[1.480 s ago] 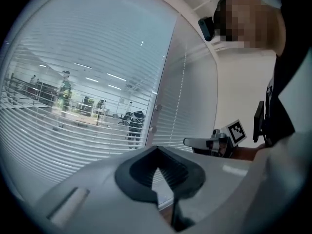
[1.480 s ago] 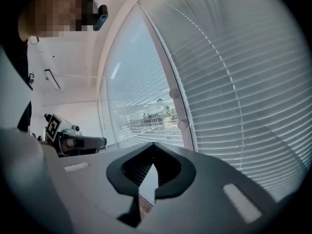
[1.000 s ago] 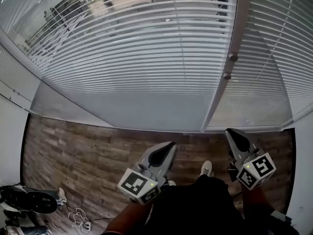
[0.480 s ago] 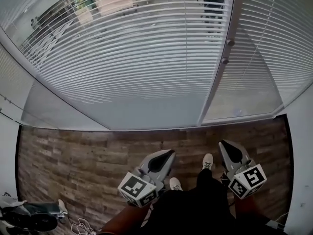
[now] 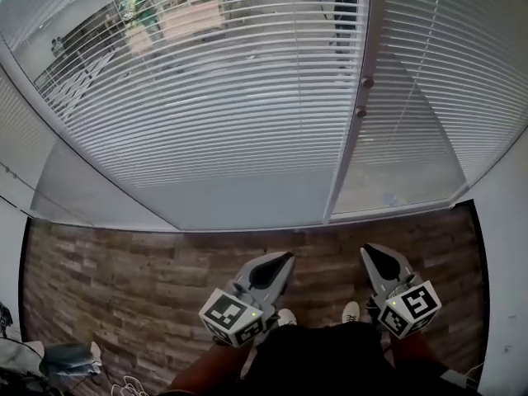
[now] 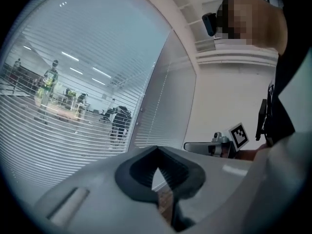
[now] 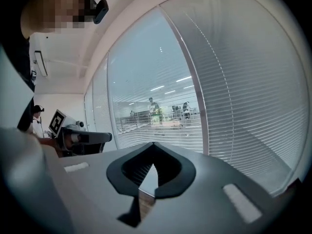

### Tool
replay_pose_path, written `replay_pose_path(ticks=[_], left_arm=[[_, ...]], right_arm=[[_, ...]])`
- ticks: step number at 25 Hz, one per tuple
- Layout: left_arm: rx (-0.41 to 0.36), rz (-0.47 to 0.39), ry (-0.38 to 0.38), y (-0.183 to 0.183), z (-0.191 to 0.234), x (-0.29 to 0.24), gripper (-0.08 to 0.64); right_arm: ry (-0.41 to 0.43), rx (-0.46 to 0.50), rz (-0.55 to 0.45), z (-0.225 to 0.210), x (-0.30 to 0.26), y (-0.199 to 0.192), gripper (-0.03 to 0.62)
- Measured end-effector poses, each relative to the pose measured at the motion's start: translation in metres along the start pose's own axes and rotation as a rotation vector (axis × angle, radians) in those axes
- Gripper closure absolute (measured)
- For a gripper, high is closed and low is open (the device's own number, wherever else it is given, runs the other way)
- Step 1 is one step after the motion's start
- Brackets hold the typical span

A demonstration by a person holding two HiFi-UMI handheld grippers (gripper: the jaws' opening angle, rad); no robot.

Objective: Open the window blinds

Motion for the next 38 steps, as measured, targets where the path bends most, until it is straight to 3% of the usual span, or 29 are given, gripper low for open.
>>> replay_pose_path(ticks=[8, 15, 24, 33, 38], left_arm=[[0.094, -0.095, 0.007, 0.011, -0.030, -0.042, 0.560], [0.034, -0.063, 0.014, 0.003, -0.052, -0.060, 0.560], [-0.017, -0.044, 0.003, 0.010, -0.063, -0.053, 0.560], [-0.033, -0.035, -0.006, 0.031, -0.070, -0.051, 0.560], [-0.026, -0.029, -0.005, 0.016, -0.060, -0.062, 0.560]], right_arm=[[0.073, 0.056, 0.002, -0.031, 0.023, 0.015, 0.569], [0.071, 0.043, -0.028, -0.054, 0.039, 0.016, 0.569], [0.054, 0.027, -0.046, -0.044, 0.048, 0.015, 0.569], [0.044, 0.043, -0.031, -0.039, 0.052, 0.036, 0.569], [0.043, 0.046, -0.024, -0.051, 0.043, 0.024, 0.569]])
Point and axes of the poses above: the fingertips, and each gripper's own axes: x backward along the fingers, z to its left, y out of its top, the point moved 3 cm from there along x, backward along the fingers, and after that the axes turned 2 degrees about x, right-handed, at the moved point
